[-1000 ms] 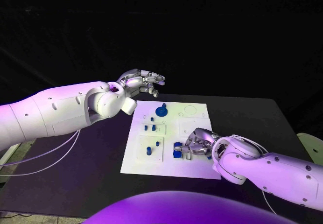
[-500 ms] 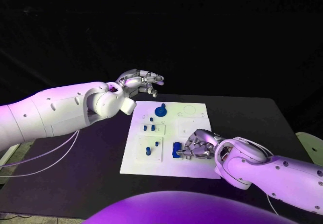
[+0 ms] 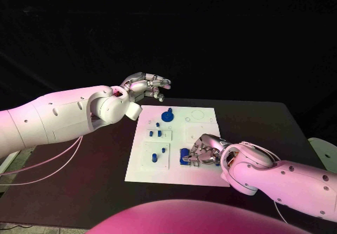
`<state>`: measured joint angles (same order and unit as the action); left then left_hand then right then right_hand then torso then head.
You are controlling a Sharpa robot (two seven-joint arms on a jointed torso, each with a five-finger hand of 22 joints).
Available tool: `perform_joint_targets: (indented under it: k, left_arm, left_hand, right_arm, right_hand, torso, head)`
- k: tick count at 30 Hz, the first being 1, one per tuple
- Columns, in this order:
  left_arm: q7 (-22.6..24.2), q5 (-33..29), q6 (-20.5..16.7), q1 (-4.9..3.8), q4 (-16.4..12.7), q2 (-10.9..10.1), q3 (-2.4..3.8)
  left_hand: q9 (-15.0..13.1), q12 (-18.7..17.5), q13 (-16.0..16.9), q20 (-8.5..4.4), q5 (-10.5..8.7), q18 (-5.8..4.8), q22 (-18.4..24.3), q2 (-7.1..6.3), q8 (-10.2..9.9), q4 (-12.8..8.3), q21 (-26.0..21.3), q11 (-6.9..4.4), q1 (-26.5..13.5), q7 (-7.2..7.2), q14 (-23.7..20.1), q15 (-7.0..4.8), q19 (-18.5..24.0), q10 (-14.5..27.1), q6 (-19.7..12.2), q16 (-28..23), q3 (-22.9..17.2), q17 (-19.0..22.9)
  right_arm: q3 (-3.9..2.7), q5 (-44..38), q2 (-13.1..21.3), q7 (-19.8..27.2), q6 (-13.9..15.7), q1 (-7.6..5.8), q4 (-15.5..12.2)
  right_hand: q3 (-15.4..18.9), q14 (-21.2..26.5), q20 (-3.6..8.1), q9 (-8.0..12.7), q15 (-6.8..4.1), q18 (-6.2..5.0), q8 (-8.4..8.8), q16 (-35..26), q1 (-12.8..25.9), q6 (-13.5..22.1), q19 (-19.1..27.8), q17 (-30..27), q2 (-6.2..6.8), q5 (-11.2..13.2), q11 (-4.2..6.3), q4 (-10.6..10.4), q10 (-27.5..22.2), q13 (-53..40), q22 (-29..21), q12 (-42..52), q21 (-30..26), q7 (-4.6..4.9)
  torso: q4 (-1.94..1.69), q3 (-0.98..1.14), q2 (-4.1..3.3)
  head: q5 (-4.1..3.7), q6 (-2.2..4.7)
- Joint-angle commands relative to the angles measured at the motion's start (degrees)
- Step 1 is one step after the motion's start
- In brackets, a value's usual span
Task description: Assemble the parts on the task board
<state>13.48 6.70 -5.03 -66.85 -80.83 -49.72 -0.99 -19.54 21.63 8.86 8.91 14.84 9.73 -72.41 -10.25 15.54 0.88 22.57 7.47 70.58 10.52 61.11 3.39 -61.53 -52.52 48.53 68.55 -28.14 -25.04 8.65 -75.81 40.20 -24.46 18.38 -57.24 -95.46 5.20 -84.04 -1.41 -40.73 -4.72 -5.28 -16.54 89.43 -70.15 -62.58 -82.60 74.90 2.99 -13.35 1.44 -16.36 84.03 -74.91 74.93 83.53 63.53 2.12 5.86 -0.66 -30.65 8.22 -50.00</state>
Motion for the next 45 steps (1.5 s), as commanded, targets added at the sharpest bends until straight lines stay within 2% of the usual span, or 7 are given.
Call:
perform_joint_targets:
  k: [1,15,21,25,30,39,45]
  left_arm:
    - [0.2,0.1,0.8,-0.03,-0.1,0.0,0.04]
    - [0.2,0.1,0.9,-0.03,-0.1,-0.1,0.03]
    - [0.2,0.1,0.9,-0.03,-0.1,-0.1,0.01]
    - [0.2,0.1,0.8,-0.03,-0.2,-0.3,-0.02]
    - [0.4,0.1,0.7,-0.02,-0.3,-0.5,-0.06]
    - [0.7,0.1,0.6,0.04,-0.5,-0.9,-0.14]
    - [0.8,0.1,0.6,0.11,-0.5,-1.0,-0.17]
  left_hand:
    - [0.1,0.3,0.1,0.21,0.14,0.53,0.0,0.38,0.4,-0.1,-0.3,0.01,0.0,0.12,-0.3,-0.12,-0.4,0.3,-0.4,0.3,0.0,0.1]
    - [0.1,0.5,0.1,0.22,0.09,0.53,0.0,0.41,0.4,-0.1,-0.3,0.03,0.0,0.13,-0.3,-0.11,-0.4,0.4,-0.4,0.3,0.0,0.1]
    - [0.1,0.5,0.1,0.22,0.09,0.53,0.0,0.41,0.4,-0.1,-0.3,0.03,0.0,0.13,-0.3,-0.11,-0.4,0.4,-0.4,0.3,0.0,0.1]
    - [0.1,0.5,0.1,0.22,0.09,0.53,0.0,0.41,0.4,-0.1,-0.3,0.03,0.0,0.13,-0.3,-0.11,-0.4,0.4,-0.4,0.3,0.0,0.1]
    - [0.1,0.6,0.1,0.23,0.08,0.53,0.0,0.36,0.5,-0.1,-0.3,0.03,0.0,0.13,-0.4,-0.1,-0.4,0.5,-0.5,0.4,0.0,0.2]
    - [0.1,0.6,0.1,0.23,0.08,0.52,0.0,0.36,0.5,-0.1,-0.3,0.03,0.0,0.13,-0.4,-0.1,-0.4,0.5,-0.5,0.4,0.0,0.2]
    - [0.1,0.6,0.1,0.23,0.08,0.52,0.0,0.36,0.5,-0.1,-0.3,0.03,0.0,0.13,-0.4,-0.1,-0.4,0.5,-0.5,0.4,0.0,0.2]
  right_arm:
    - [0.02,-1.2,0.1,-0.3,-1.3,0.06,0.4]
    - [0.06,-1.5,1.0,0.3,-1.1,0.08,-0.2]
    - [0.06,-1.5,2.1,1.0,1.8,0.12,-1.2]
    - [0.05,-1.4,4.7,1.2,4.6,0.11,-2.6]
    - [0.02,-1.0,8.6,0.9,6.3,-0.16,-4.2]
    - [0.04,-2.6,14.3,-0.2,7.1,-0.12,-4.7]
    - [0.07,-3.3,15.8,-0.8,7.0,0.56,-4.3]
  right_hand:
    - [0.0,-5.7,0.37,0.0,-0.58,0.3,0.5,0.2,-2.8,-0.7,-0.3,13.7,-0.24,2.0,0.53,0.3,2.7,-9.7,7.2,0.5,0.3,-0.06]
    - [0.4,-5.8,0.45,-0.1,-0.68,0.36,0.57,0.4,-4.7,-1.1,-0.4,14.2,-0.12,2.4,0.66,0.2,3.0,-10.2,7.3,1.0,0.5,-0.19]
    - [1.4,-5.8,0.44,-0.1,-0.61,0.35,0.68,0.3,-3.8,-1.3,-0.4,14.0,-0.15,2.0,0.55,-0.3,3.0,-10.2,7.3,1.0,0.3,-0.07]
    - [2.1,-5.7,0.4,-0.1,-0.56,0.29,1.13,0.3,-4.1,-0.8,-0.3,14.0,-0.24,0.3,0.48,-0.2,2.6,-9.6,7.3,0.3,-0.1,0.04]
    - [3.3,-5.6,0.09,0.0,-0.09,0.1,2.19,0.1,-4.6,1.1,0.1,13.2,0.17,-0.1,-0.16,-0.1,1.8,-8.5,6.9,-1.0,-1.5,0.81]
    - [3.7,-5.5,-0.13,0.0,0.16,-0.02,2.53,0.0,-5.1,1.7,0.3,12.6,0.28,-0.4,-0.42,-0.1,1.1,-7.6,6.7,-2.2,-2.3,1.09]
    - [3.9,-5.4,-0.22,0.0,0.24,-0.06,2.64,-0.1,-5.4,1.8,0.4,12.4,0.28,-0.7,-0.5,-0.1,0.7,-7.1,6.7,-2.8,-2.6,1.16]
  torso:
    - [0.02,-0.09,0.0]
    - [0.02,0.02,0.01]
    - [0.03,0.02,0.0]
    - [0.09,-0.02,0.03]
    - [0.19,-0.04,0.08]
    - [0.21,0.03,0.07]
    - [0.36,0.08,0.1]
  head:
    - [0.18,0.0]
    - [0.21,0.0]
    - [0.14,0.0]
    - [0.16,0.0]
    - [-0.19,0.0]
    - [-1.37,0.0]
    - [-1.54,0.0]
